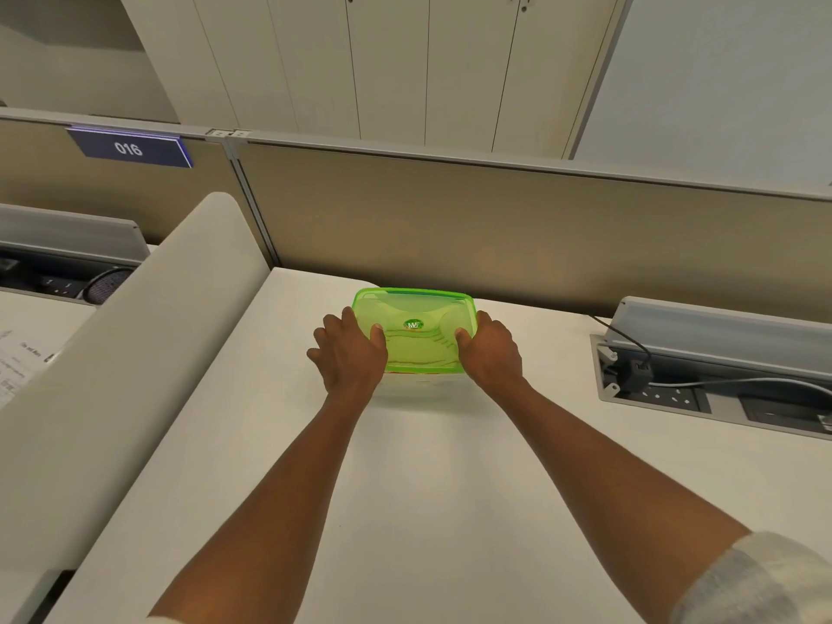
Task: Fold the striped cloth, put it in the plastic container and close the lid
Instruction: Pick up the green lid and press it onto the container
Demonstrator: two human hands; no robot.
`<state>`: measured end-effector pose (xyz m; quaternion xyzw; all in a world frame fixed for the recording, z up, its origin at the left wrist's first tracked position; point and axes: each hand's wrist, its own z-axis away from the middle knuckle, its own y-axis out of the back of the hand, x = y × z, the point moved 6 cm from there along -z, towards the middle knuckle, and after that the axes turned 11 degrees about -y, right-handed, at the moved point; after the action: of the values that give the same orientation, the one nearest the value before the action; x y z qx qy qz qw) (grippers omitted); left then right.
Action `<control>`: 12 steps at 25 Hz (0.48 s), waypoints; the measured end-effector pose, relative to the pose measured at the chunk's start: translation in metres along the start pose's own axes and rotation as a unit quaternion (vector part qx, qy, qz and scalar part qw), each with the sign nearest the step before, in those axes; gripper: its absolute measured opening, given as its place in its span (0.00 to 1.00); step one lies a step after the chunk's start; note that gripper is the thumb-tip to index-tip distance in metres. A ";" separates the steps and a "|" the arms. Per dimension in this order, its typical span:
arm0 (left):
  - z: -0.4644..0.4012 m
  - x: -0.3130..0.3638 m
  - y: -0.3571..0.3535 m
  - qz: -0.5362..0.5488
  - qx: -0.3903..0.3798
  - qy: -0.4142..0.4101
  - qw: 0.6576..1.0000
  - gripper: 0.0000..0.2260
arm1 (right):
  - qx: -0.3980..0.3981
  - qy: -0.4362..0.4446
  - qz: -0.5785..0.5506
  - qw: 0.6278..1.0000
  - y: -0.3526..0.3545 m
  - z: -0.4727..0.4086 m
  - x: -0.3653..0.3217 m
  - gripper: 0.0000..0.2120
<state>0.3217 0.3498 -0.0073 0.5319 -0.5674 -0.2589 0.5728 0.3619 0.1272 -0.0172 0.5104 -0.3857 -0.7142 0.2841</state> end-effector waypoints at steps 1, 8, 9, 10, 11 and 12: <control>0.001 -0.001 -0.001 0.003 -0.001 0.007 1.000 0.20 | -0.004 -0.001 0.002 1.000 -0.001 0.001 0.000 0.20; 0.007 -0.012 -0.009 0.050 -0.033 0.017 0.998 0.21 | -0.019 0.004 0.023 1.000 -0.007 0.007 0.001 0.21; 0.007 -0.013 -0.010 0.059 -0.038 0.015 0.997 0.22 | -0.017 0.006 0.029 0.999 -0.007 0.007 0.000 0.22; 0.007 -0.013 -0.011 0.067 -0.042 0.015 0.997 0.23 | -0.014 0.008 0.036 0.999 -0.008 0.008 -0.001 0.22; 0.007 -0.014 -0.012 0.071 -0.045 0.016 0.996 0.24 | -0.012 0.011 0.041 0.999 -0.008 0.009 -0.001 0.23; 0.007 -0.015 -0.013 0.073 -0.048 0.017 0.996 0.24 | -0.009 0.012 0.044 0.999 -0.009 0.010 -0.002 0.24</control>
<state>0.3155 0.3569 -0.0260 0.4653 -0.5814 -0.2346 0.6249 0.3530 0.1360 -0.0220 0.4990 -0.3979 -0.6980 0.3248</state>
